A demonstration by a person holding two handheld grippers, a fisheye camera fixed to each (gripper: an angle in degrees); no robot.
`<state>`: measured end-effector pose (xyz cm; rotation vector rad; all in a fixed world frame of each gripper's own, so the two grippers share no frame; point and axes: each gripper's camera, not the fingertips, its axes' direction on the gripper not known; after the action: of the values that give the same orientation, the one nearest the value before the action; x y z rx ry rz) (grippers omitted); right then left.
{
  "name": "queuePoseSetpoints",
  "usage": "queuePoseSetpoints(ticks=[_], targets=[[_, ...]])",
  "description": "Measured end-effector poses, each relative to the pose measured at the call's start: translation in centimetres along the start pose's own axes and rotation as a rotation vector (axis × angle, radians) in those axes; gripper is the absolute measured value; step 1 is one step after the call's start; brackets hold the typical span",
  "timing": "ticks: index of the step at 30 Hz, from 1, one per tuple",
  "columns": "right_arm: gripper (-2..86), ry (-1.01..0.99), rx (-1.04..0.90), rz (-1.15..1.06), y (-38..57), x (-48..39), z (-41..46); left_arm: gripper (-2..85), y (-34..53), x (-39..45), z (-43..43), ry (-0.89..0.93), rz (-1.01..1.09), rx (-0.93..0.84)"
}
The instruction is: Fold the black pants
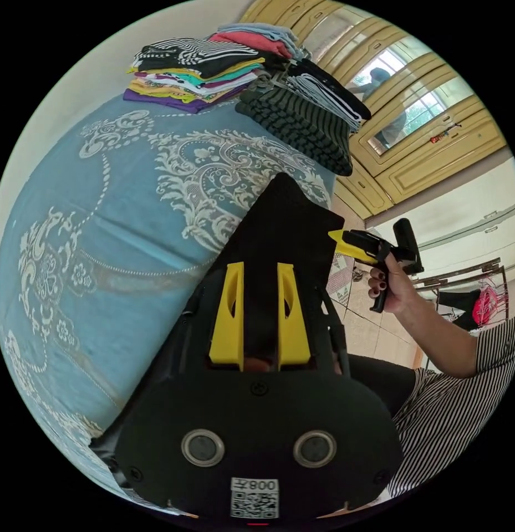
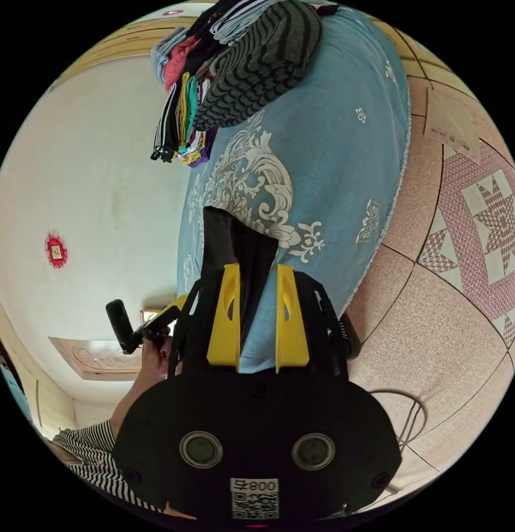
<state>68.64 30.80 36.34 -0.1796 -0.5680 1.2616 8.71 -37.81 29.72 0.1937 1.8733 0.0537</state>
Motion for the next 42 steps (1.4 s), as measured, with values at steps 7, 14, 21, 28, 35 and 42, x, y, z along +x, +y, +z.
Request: queuePoseSetpoints(ticks=[7, 14, 21, 28, 35, 42], targets=[[8.0, -0.017, -0.031, 0.019, -1.1, 2.0, -1.1, 10.1, -5.2, -3.1, 6.7, -0.013, 0.063, -0.048], [5.5, -0.018, -0.046, -0.009, -1.2, 3.3, -1.9, 7.4, -5.8, -5.5, 10.7, -0.028, 0.106, -0.134], [2.8, -0.065, -0.054, -0.074, -0.3, 2.9, -3.1, 2.8, -3.9, -8.4, 9.1, 0.123, 0.068, -0.085], [2.3, -0.214, -0.036, -0.228, 2.6, -0.2, -5.5, 2.4, -0.2, -10.5, 0.6, 0.193, 0.122, 0.082], [2.3, -0.336, -0.154, -0.48, 7.6, -7.3, -4.9, 2.5, 7.1, -14.4, -9.3, 0.277, 0.085, 0.236], [2.3, -0.351, -0.364, -0.713, 15.2, -14.4, 0.1, 2.4, 17.0, -18.5, -17.8, 0.234, -0.013, 0.297]])
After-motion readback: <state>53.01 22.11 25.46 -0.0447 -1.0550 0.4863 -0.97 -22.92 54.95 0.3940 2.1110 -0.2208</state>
